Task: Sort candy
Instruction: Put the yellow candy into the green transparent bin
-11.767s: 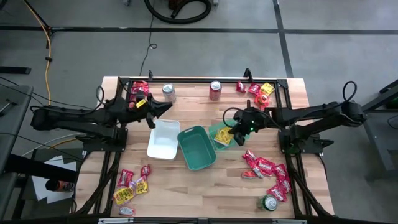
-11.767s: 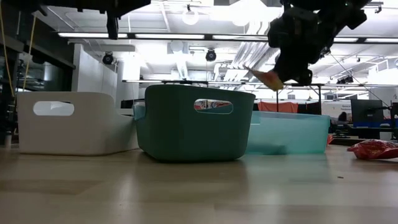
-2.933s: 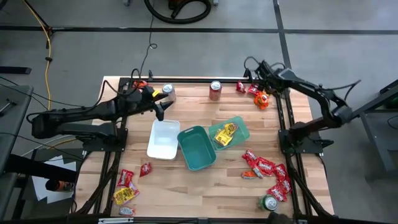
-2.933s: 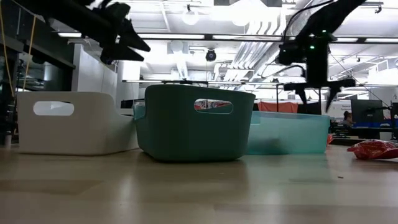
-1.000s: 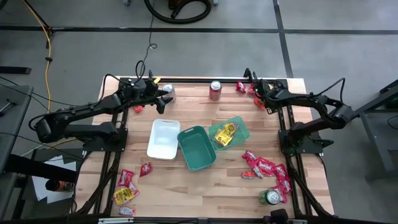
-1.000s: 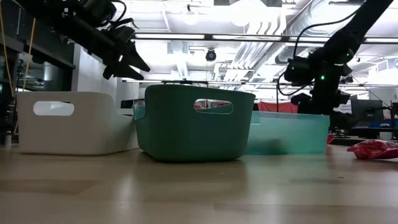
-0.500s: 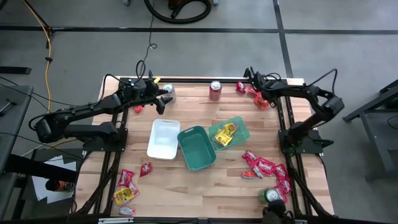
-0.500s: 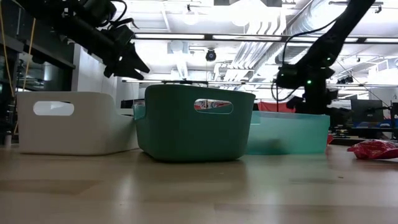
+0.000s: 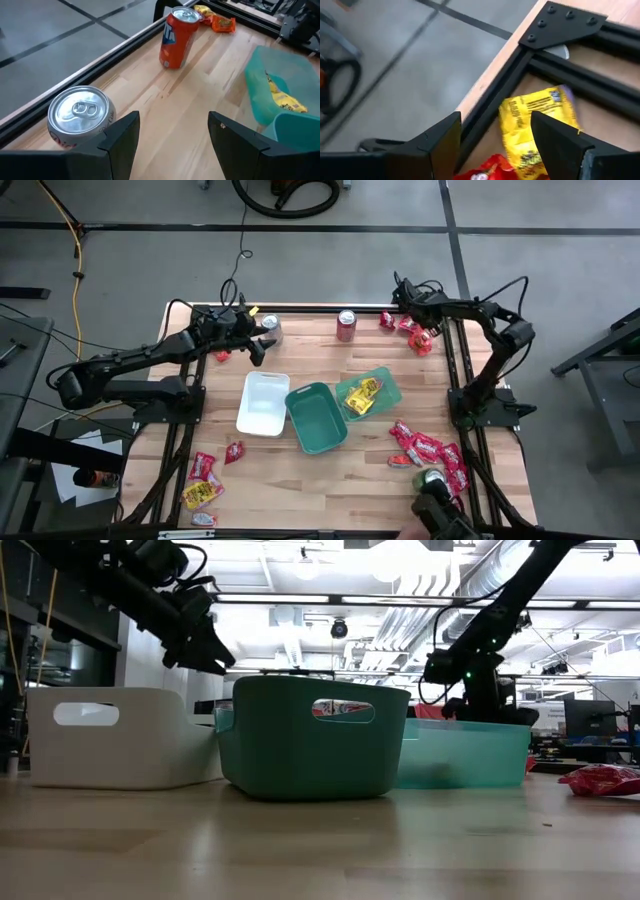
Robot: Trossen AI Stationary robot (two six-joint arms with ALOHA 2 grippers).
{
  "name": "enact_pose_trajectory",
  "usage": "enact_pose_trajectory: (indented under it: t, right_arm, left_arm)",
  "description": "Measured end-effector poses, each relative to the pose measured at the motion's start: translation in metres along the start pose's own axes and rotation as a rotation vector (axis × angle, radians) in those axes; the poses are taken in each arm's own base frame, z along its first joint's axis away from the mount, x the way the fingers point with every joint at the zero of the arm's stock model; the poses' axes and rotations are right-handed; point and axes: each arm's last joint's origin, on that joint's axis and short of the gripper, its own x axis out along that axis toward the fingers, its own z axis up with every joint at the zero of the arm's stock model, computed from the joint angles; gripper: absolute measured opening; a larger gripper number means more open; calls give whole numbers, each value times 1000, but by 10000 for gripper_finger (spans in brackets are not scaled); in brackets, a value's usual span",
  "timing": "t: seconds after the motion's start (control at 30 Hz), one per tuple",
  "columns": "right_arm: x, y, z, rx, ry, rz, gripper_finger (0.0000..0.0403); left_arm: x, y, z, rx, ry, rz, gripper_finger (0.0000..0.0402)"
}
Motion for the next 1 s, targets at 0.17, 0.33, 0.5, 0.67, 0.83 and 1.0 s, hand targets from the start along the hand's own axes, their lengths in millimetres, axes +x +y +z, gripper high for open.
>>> enact_pose_trajectory:
  t: [0.17,0.33,0.5,0.67,0.83,1.0]
  right_arm:
    - [-8,10,12,-155,34,-27,235]
    - [-21,30,22,-289,36,38,235]
    - [-34,36,19,-477,59,65,235]
    - [-15,7,14,-353,138,-84,235]
    - [-4,-1,12,-286,151,-96,235]
    - [-3,-5,13,-197,159,-144,229]
  left_arm:
    - [0,0,0,0,1,0,223]
    - [0,0,0,0,1,0,223]
    - [0,0,0,0,0,0,223]
    - [0,0,0,0,0,0,223]
    - [0,0,0,0,0,3,223]
    - [0,0,0,12,1,3,223]
